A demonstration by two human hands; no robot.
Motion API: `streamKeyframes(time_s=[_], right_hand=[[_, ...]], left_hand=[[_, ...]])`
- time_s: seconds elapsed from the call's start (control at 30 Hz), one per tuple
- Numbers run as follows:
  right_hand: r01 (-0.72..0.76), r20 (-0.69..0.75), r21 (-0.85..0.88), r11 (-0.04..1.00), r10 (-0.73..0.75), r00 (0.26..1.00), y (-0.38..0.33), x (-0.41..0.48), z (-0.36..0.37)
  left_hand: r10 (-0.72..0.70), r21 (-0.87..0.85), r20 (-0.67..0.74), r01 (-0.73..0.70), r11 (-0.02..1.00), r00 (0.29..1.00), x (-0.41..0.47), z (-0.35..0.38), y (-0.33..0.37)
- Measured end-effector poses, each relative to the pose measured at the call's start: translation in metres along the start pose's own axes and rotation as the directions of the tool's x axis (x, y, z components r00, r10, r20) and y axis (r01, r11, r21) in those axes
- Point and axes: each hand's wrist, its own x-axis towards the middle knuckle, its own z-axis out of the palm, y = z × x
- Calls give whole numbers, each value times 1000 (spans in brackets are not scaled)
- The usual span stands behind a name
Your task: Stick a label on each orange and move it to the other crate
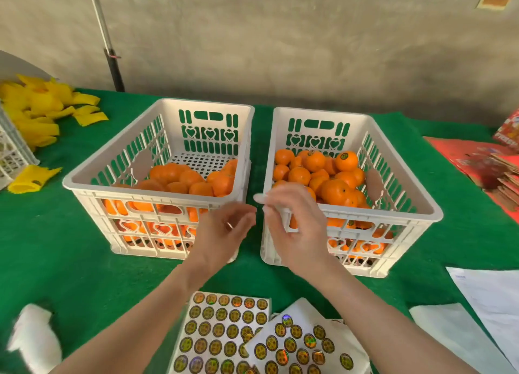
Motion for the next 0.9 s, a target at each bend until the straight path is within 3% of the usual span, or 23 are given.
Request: streamKeyframes(time_s=[0.13,0.23,0.33,0.4,0.47,0.53,0.6,0.63,0.7,0.77,0.83,0.9], right_hand=[[-295,34,49,954,293,955,13,51,62],[-408,112,52,911,401,909,30,76,105],[-469,178,-31,882,467,866,50,87,143],[-481,226,-97,871,490,842,59,87,163],[-481,265,-176,859,512,817,67,86,175],[-461,281,-240,854,516,809,76,84,179],[-451,298,-271,850,519,801,81,81,180],[-446,303,-286,848,522,798,82,80,180],[-438,302,-314,842,526,795,83,79,179],[-445,301,-318,837,534,790,83,79,179],[-446,301,-319,836,536,789,82,79,178],[-452,291,-318,833,540,790,82,80,178]], left_hand=[[-16,-98,-148,1,995,989,36,-49,-8],[-31,-59,-264,16,998,964,62,-89,-31],[-178,-60,-370,168,984,912,96,-130,-68],[-255,39,-365,288,957,895,118,-153,-93],[-311,236,-282,380,895,908,135,-167,-112],[-403,420,-37,380,824,914,146,-173,-121],[-522,618,263,274,737,811,152,-170,-121],[-582,701,342,212,681,738,155,-168,-120],[-669,798,389,130,588,634,158,-164,-115],[-693,851,427,1,525,581,158,-160,-112],[-690,863,456,-89,497,562,157,-157,-111],[-676,848,471,-81,524,567,156,-158,-110]])
